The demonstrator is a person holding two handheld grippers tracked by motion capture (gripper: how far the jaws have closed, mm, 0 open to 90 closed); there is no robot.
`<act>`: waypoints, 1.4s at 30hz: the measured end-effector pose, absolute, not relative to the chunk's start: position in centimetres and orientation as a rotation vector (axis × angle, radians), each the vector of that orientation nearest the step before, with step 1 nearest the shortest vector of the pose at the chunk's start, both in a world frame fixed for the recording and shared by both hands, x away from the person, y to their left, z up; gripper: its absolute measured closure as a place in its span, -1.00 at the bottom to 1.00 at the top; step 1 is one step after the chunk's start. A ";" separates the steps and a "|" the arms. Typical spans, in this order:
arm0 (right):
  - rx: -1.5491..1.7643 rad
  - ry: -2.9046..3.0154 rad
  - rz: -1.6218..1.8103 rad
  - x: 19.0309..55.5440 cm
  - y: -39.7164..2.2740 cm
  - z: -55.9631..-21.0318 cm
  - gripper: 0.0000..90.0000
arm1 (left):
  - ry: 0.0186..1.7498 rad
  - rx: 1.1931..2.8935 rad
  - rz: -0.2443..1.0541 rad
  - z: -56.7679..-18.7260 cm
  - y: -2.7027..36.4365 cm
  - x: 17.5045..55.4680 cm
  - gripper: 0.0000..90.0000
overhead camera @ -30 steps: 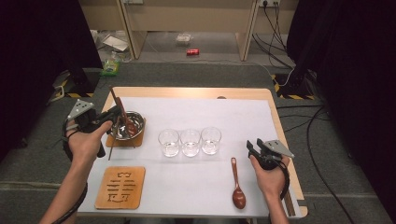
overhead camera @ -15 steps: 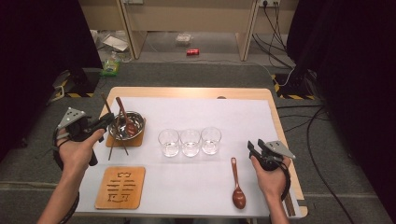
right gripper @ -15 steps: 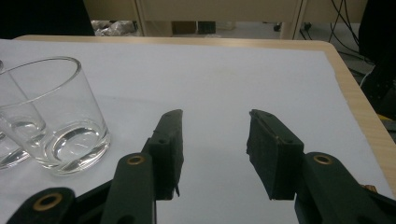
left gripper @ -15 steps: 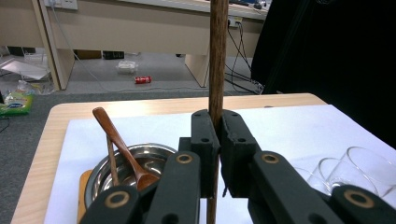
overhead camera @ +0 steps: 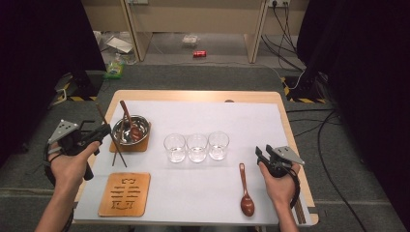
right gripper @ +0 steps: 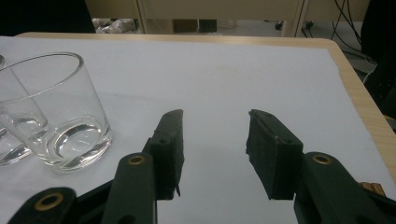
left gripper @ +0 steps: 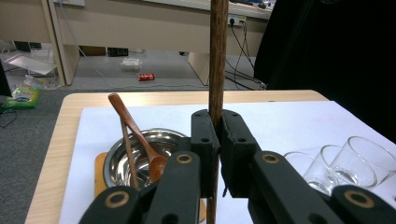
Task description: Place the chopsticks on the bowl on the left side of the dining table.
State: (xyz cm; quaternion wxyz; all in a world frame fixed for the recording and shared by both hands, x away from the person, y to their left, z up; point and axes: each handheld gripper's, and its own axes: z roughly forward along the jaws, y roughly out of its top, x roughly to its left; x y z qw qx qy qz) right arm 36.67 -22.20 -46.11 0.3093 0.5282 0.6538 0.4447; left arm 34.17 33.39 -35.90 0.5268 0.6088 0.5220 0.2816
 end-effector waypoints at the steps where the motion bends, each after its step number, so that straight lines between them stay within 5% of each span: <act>1: 1.396 1.729 1.174 36.7 -22.2 -46.1 0.25 | 1.249 1.456 0.674 -35.9 33.5 34.1 0.87; 31: 1.383 1.733 1.175 36.6 -22.0 -46.0 0.25 | 1.294 1.458 0.699 -36.5 36.1 31.1 0.87; 42: 1.382 1.724 1.180 36.6 -22.1 -45.9 0.25 | 1.357 1.475 0.700 -36.9 37.5 34.8 0.87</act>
